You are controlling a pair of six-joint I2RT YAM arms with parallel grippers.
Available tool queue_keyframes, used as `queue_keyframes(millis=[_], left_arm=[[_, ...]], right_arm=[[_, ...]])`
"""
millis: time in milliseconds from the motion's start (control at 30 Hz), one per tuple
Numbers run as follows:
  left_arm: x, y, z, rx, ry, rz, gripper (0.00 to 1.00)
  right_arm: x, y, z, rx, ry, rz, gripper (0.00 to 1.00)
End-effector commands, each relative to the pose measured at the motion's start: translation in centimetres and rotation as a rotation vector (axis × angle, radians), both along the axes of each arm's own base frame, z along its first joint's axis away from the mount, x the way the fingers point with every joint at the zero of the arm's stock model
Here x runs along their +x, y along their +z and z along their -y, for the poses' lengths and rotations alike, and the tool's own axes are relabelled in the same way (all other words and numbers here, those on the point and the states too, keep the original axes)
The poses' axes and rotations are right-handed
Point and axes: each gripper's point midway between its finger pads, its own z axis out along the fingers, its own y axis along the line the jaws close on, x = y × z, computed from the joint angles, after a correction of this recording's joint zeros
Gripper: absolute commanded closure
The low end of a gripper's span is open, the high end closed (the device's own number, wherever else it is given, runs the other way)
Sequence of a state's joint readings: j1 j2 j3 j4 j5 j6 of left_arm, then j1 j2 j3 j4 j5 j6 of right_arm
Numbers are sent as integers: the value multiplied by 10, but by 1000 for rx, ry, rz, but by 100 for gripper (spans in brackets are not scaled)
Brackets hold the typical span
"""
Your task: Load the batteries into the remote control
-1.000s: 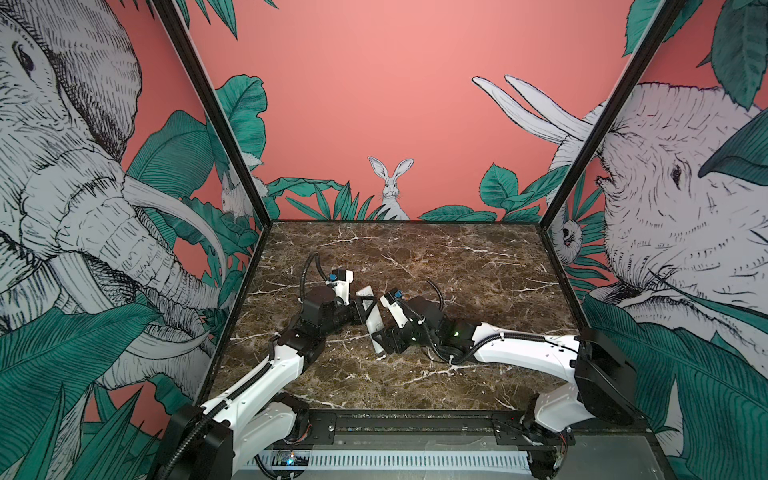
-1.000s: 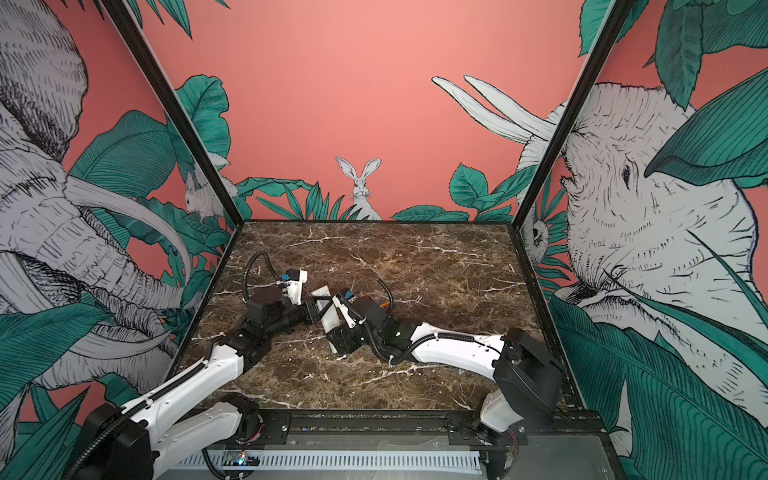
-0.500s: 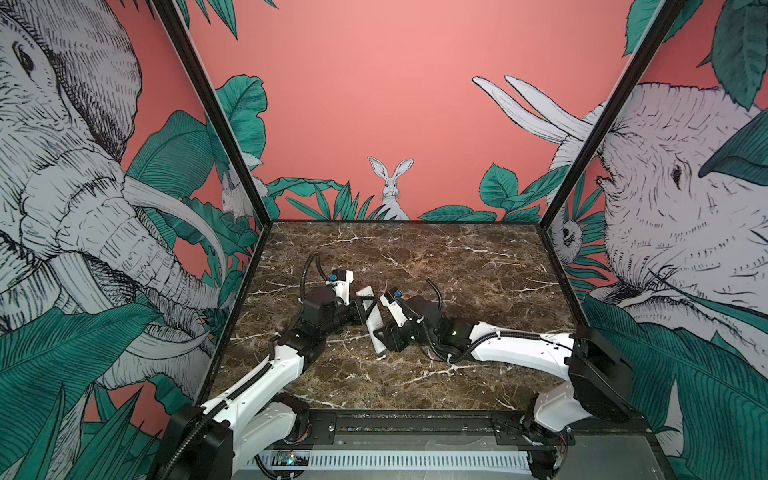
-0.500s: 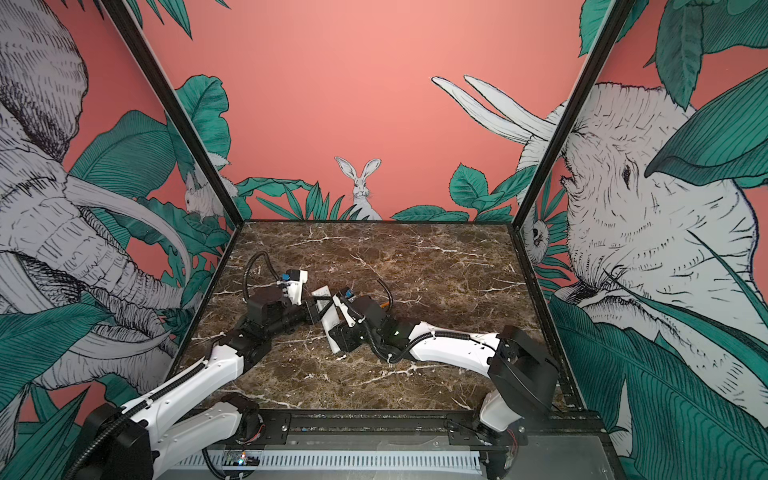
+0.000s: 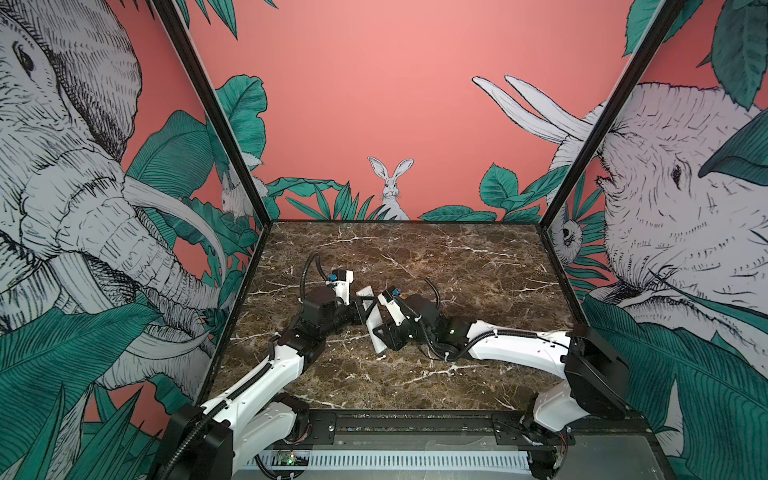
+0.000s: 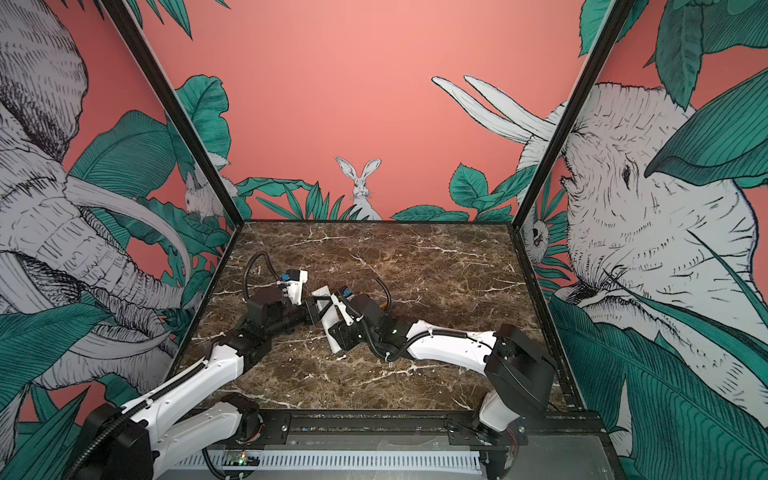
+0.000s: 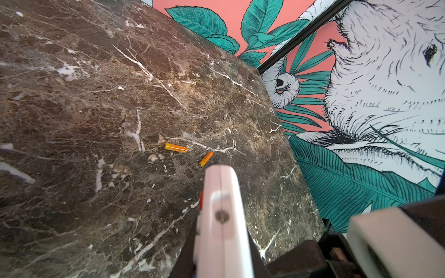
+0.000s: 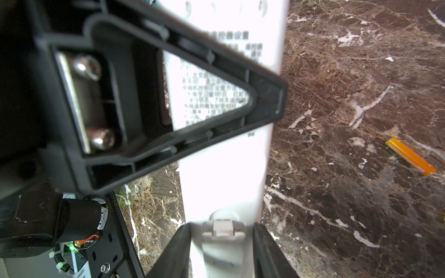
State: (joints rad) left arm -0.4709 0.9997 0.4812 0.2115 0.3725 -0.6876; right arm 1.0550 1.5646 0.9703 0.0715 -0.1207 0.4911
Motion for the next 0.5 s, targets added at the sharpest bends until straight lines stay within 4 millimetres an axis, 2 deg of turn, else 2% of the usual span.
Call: queue_keyframes(millis=[0,467], left_arm=[[-1,14,2,-31,-5,53,100],[-1,13,1,-23,-2,50,100]], right_arm=[[6,12,-9,44,-4,15,61],[5,12,-10,48,4,10,68]])
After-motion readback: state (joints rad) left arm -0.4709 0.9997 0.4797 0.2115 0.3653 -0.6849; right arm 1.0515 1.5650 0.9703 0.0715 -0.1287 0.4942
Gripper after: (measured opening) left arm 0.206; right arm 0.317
